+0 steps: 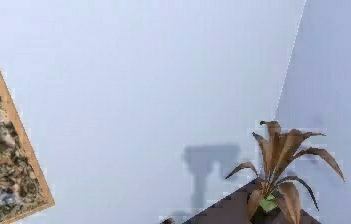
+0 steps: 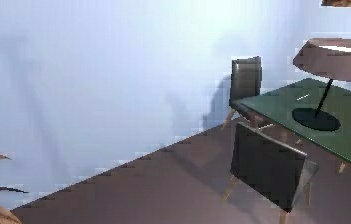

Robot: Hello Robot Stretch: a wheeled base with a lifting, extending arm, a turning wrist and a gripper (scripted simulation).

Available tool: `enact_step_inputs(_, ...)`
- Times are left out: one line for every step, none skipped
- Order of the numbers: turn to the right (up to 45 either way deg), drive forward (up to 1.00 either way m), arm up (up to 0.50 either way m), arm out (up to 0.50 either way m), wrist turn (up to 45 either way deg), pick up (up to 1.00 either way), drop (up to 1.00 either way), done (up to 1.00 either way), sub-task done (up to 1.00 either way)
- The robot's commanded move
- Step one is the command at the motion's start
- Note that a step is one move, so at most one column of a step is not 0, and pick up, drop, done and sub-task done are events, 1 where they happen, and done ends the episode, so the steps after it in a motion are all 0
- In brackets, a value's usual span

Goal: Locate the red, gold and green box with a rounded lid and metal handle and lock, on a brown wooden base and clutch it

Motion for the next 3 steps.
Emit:
enact_step_inputs(-45.0,0.0,0.0,0.0,0.0,0.0,0.0,0.0,0.0)
enact_step_inputs(-45.0,0.0,0.0,0.0,0.0,0.0,0.0,0.0,0.0)
enact_step_inputs(0.0,0.0,0.08,0.0,0.0,0.0,0.0,0.0,0.0)
